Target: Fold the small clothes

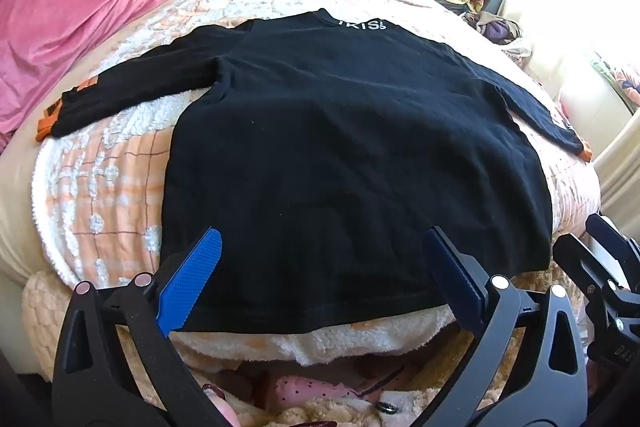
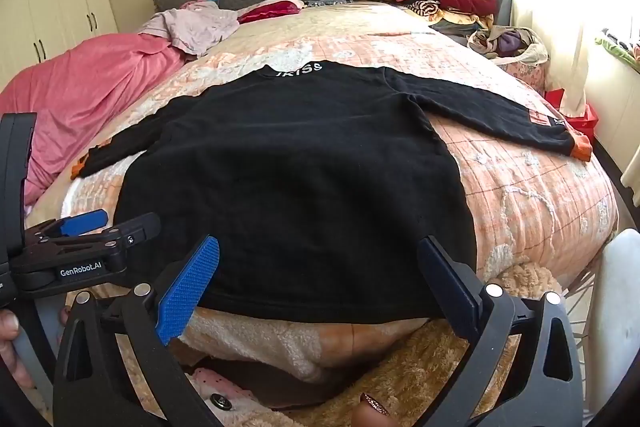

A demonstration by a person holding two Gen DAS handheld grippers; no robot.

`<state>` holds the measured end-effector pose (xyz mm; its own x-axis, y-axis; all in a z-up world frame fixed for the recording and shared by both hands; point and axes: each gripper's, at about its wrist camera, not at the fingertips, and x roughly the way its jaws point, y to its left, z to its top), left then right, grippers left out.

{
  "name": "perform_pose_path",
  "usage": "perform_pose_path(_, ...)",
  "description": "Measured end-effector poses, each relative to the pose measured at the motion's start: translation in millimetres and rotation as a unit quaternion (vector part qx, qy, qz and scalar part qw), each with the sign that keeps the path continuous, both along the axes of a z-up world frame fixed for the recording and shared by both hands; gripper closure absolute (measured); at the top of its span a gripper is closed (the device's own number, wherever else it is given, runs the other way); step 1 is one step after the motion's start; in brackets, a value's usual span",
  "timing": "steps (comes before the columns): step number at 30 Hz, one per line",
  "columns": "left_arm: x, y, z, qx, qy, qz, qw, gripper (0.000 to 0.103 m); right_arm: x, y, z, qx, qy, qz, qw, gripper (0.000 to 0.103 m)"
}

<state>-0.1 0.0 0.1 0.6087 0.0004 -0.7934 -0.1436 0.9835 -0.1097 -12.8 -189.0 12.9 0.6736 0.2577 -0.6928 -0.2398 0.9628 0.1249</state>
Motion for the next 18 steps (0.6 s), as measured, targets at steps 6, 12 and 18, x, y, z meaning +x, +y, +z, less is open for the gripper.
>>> perform_pose_path(6,1,-1,0,0.004,0.002,-0.001,1.0,0.008,-3,2,0,-0.007,0.005,0.005,1.0,0.004)
perform_pose_path(12,3,-2,2,0.004,-0.001,0.0,1.0,0.008,5,8,-4,-0.007,0.01,0.007,1.0,0.004)
perform_pose_path(18,3,-2,6,0.003,-0.002,0.002,1.0,0.008,0,7,-2,0.002,0.006,0.008,1.0,0.004)
